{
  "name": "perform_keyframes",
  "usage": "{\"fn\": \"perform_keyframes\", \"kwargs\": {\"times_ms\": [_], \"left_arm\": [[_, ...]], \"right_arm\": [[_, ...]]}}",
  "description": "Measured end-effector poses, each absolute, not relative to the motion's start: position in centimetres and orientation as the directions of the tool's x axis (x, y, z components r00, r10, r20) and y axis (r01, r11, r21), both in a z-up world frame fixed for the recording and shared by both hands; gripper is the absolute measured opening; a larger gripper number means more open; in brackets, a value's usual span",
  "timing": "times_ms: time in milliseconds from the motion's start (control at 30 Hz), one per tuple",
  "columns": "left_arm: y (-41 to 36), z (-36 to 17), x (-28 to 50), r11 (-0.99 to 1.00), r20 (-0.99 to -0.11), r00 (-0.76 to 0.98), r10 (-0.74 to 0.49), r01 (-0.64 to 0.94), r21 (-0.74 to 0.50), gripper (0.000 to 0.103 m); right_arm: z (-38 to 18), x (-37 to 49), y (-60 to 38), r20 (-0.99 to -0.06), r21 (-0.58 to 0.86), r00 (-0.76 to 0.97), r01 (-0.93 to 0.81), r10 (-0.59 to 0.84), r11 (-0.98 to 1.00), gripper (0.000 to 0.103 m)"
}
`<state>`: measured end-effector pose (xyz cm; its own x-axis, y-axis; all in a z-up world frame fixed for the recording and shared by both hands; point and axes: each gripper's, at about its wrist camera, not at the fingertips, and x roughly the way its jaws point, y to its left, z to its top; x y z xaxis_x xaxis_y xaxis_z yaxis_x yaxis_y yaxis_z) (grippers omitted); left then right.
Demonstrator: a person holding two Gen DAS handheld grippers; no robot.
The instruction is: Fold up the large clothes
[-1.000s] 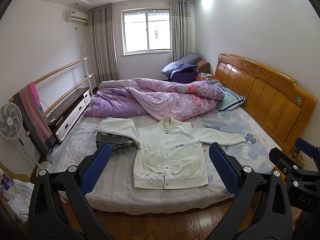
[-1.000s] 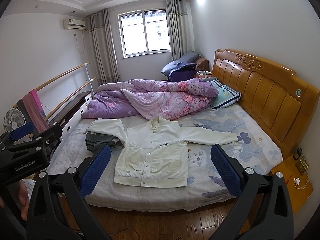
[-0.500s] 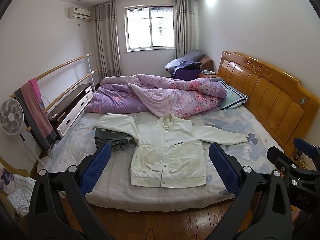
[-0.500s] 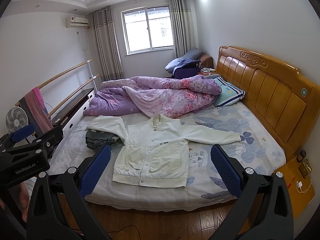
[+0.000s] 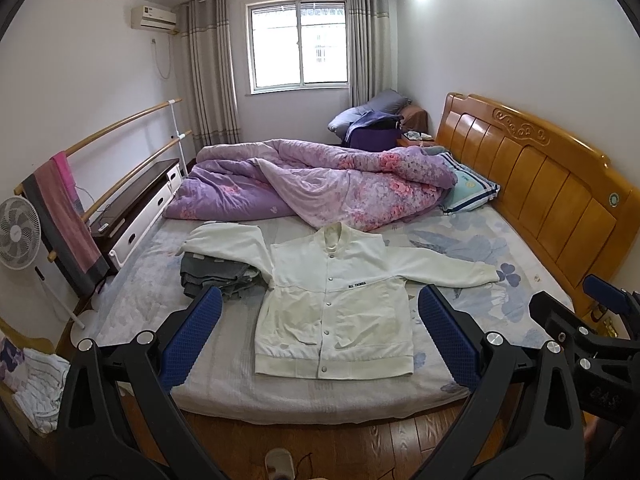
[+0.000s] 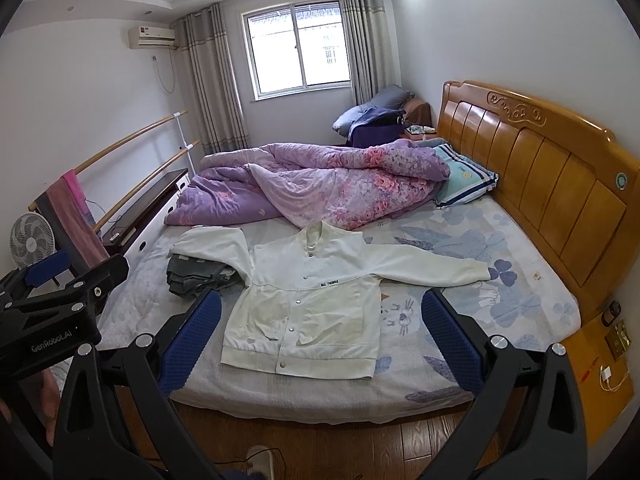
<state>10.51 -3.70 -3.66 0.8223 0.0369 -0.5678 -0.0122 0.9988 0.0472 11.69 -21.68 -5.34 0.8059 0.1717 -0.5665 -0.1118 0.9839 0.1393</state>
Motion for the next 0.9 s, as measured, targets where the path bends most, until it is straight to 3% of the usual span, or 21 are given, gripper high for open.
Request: {"fn": "perform_keyframes", "kwargs": {"times_ms": [267,633,900], "left_arm": [[-1.1,-5.6,18.8,0.998,-0.601,0.799,-0.011,0.049,0.047,0.098],[9.2,-10.1,38.0,0.991,-0.696,0.714,-0.071,0.13,0.032,0.098],[21.6,-17.4,51.6,0.996,-0.796,0.601,-0.076,0.008,-0.088,0.098]], "right_arm": [[-6.3,17.6,-18.9,-0.594,0.135,0.795,-0.055,0.125,0.989,0.097],[-9.3,33.5,-8.0,-0.632,0.091,0.773,-0.003,0.06,0.996,0.097],[-14.5,45.4,-0.1,-0.689,0.106,0.718,-0.034,0.098,0.994,0.097]]}}
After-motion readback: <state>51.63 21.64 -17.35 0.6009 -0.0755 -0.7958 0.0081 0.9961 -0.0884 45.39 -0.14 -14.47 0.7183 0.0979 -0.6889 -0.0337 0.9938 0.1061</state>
